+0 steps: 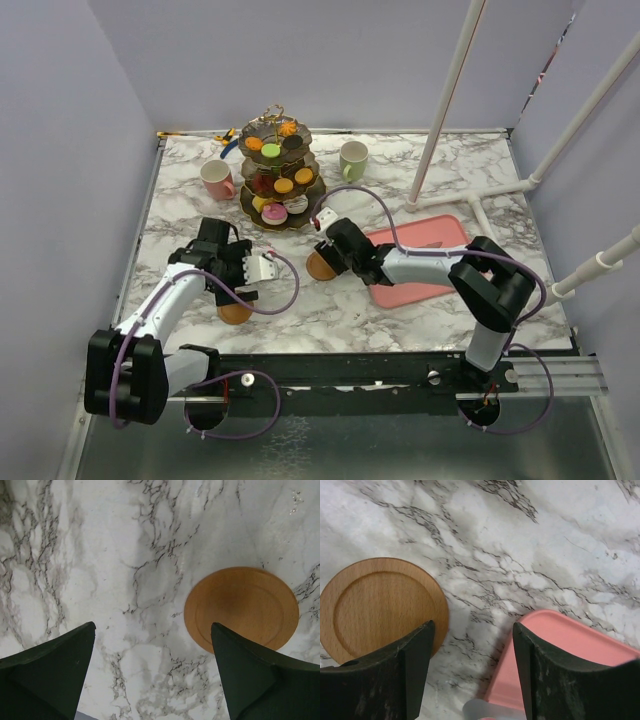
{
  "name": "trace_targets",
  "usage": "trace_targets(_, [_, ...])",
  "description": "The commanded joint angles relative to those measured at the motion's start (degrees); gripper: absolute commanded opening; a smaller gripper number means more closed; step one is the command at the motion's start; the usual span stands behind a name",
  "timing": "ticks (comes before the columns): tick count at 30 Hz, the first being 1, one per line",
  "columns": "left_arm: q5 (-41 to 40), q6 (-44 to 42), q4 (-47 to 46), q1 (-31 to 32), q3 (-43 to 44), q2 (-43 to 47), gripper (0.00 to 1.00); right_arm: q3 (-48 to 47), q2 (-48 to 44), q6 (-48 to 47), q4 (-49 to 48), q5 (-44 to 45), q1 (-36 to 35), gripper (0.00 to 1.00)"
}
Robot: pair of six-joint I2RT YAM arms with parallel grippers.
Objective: Serve the afternoon tea
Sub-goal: Move the coaster to the center of the board.
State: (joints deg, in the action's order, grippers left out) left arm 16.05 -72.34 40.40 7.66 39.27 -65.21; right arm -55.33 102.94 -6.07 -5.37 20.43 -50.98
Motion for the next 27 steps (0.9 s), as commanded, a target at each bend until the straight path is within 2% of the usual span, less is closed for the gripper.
trace_targets(1, [-7.1, 1.4, -5.2, 5.1, -2.7, -2.1, 0.99, -1.3, -2.0, -0.6, 4.9, 2.7, 0.5, 0.66])
trace_targets(10, [-9.0, 2.2, -9.0, 7.6, -4.5, -3.3, 0.99, -0.2, -11.2, 5.8, 6.9, 0.5, 0.5, 0.67])
trace_targets(15, [-9.3, 5.8, -12.5, 10.5, -6.2, -3.3, 0.99, 0.9, -17.6, 10.2, 6.7, -1.9, 0.5, 0.7])
trace_targets(23, [-9.6, 6.3, -14.0, 13.7, -8.6, -5.2, 0.99, 1.1, -22.8, 12.6, 8.0, -0.4, 0.5, 0.73])
trace_targets(27, [-11.6, 11.5, -22.0, 14.8, -8.2, -7.4, 0.99, 1.1, -24.0, 13.6, 8.9, 0.8, 0.5, 0.75])
